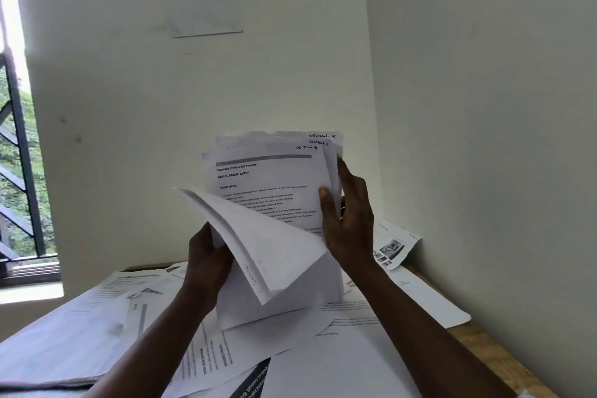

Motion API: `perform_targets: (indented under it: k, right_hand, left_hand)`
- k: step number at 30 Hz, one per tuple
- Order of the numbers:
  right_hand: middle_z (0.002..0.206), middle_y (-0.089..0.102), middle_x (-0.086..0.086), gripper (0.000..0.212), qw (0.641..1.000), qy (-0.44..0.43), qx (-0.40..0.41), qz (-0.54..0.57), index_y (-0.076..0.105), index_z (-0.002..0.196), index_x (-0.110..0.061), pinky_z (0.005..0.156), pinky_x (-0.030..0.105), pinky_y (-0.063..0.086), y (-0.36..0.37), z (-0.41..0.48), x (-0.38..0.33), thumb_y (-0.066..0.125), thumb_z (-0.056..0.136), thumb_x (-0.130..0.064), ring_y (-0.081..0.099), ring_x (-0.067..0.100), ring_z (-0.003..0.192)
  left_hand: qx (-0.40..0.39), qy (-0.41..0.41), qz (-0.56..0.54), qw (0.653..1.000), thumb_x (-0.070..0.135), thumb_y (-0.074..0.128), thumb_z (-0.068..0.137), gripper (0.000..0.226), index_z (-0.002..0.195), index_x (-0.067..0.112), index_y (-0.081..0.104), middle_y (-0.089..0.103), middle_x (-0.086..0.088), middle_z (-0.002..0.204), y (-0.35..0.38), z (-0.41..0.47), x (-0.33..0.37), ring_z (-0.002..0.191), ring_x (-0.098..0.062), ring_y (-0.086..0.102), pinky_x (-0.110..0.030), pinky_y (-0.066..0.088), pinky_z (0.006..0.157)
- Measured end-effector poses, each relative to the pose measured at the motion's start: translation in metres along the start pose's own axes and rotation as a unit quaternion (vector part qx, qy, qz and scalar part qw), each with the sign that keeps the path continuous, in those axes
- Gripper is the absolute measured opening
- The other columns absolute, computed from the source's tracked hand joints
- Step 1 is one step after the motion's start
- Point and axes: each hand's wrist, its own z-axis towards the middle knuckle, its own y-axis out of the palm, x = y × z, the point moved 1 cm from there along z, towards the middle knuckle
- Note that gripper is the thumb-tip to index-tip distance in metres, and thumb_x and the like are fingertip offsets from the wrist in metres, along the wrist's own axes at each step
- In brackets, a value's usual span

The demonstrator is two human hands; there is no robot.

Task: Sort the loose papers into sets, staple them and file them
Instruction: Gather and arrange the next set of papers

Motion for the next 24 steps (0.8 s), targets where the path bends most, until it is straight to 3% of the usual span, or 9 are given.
perform_targets:
  k: [3, 5, 7, 10, 12, 15, 17, 19, 24]
  right_hand:
    - [0.135, 0.054, -0.023, 0.048, 0.996, 0.042, -0.014, 0.083, 0.036, 0.155, -0.046, 0.104, 0.047, 0.051, 0.006, -0.001, 0.009, 0.040, 0.108, -0.051, 0.053, -0.007, 0.119]
    - [0.154, 0.050, -0.014, 0.057, 0.973, 0.136, -0.033, 0.185, 0.036, 0.154, -0.051, 0.118, 0.054, 0.039, 0.013, -0.003, 0.013, 0.031, 0.100, -0.071, 0.045, 0.008, 0.143]
    - [0.157, 0.047, -0.004, 0.067, 0.944, 0.224, -0.041, 0.237, 0.037, 0.149, -0.058, 0.119, 0.060, 0.034, 0.024, -0.012, 0.026, 0.029, 0.090, -0.087, 0.043, 0.024, 0.147]
    - [0.157, 0.049, -0.003, 0.095, 0.910, 0.326, -0.080, 0.243, 0.042, 0.151, -0.046, 0.123, 0.055, 0.029, 0.035, -0.037, 0.045, 0.033, 0.074, -0.101, 0.043, 0.020, 0.147]
    - [0.159, 0.045, -0.011, 0.102, 0.892, 0.362, -0.111, 0.247, 0.042, 0.154, -0.041, 0.126, 0.050, 0.024, 0.038, -0.047, 0.049, 0.033, 0.072, -0.102, 0.039, 0.014, 0.148]
    - [0.147, 0.058, -0.008, 0.076, 0.881, 0.380, -0.115, 0.257, 0.055, 0.147, -0.026, 0.121, 0.039, 0.033, 0.033, -0.045, 0.043, 0.047, 0.088, -0.074, 0.049, 0.013, 0.139]
    - [0.122, 0.070, 0.003, 0.036, 0.890, 0.380, -0.109, 0.229, 0.063, 0.132, -0.016, 0.094, 0.028, 0.049, 0.030, -0.043, 0.042, 0.054, 0.099, -0.025, 0.063, 0.020, 0.111]
    - [0.106, 0.071, 0.008, 0.043, 0.898, 0.376, -0.130, 0.186, 0.062, 0.128, -0.016, 0.065, 0.019, 0.047, 0.028, -0.044, 0.046, 0.051, 0.092, 0.003, 0.061, 0.018, 0.083]
    - [0.108, 0.075, 0.003, 0.039, 0.917, 0.345, -0.119, 0.164, 0.057, 0.129, -0.020, 0.079, 0.024, 0.053, 0.028, -0.044, 0.047, 0.059, 0.096, 0.000, 0.069, 0.014, 0.091]
  left_hand:
    - [0.009, 0.000, -0.035, 0.999, 0.037, 0.075, 0.053, 0.045, 0.091, 0.012, 0.072, 0.079, -0.007, 0.088, 0.000, -0.004, 0.003, 0.090, -0.035, 0.071, -0.053, 0.057, 0.083]
    - [0.031, -0.020, -0.020, 0.999, 0.037, 0.075, 0.056, 0.042, 0.091, 0.013, 0.071, 0.078, -0.009, 0.091, -0.001, 0.002, -0.004, 0.093, -0.038, 0.071, -0.053, 0.057, 0.084]
    - [0.048, -0.029, 0.042, 0.998, 0.036, 0.069, 0.061, 0.040, 0.094, 0.012, 0.067, 0.075, -0.015, 0.098, 0.002, 0.010, -0.009, 0.100, -0.043, 0.069, -0.057, 0.057, 0.089]
    - [0.096, -0.083, 0.150, 0.980, 0.044, 0.059, 0.061, 0.052, 0.102, 0.013, 0.064, 0.068, -0.010, 0.099, 0.009, 0.016, 0.001, 0.096, -0.037, 0.063, -0.042, 0.050, 0.083]
    - [0.110, -0.119, 0.172, 0.972, 0.045, 0.060, 0.060, 0.057, 0.108, 0.014, 0.064, 0.068, -0.008, 0.100, 0.012, 0.021, 0.007, 0.097, -0.035, 0.063, -0.042, 0.052, 0.083]
    - [0.103, -0.125, 0.171, 0.972, 0.033, 0.070, 0.074, 0.040, 0.110, 0.016, 0.067, 0.070, -0.008, 0.102, 0.015, 0.029, 0.010, 0.097, -0.034, 0.065, -0.040, 0.055, 0.084]
    - [0.092, -0.127, 0.163, 0.974, 0.026, 0.071, 0.078, 0.031, 0.107, 0.017, 0.068, 0.071, -0.005, 0.102, 0.014, 0.030, 0.012, 0.095, -0.031, 0.065, -0.037, 0.053, 0.080]
    - [0.075, -0.117, 0.141, 0.980, 0.030, 0.068, 0.068, 0.038, 0.104, 0.019, 0.071, 0.073, 0.000, 0.098, 0.014, 0.030, 0.015, 0.092, -0.027, 0.067, -0.035, 0.054, 0.079]
    - [0.058, -0.095, 0.109, 0.988, 0.029, 0.070, 0.063, 0.036, 0.098, 0.021, 0.077, 0.079, 0.002, 0.095, 0.005, 0.034, 0.014, 0.092, -0.027, 0.074, -0.045, 0.060, 0.087]
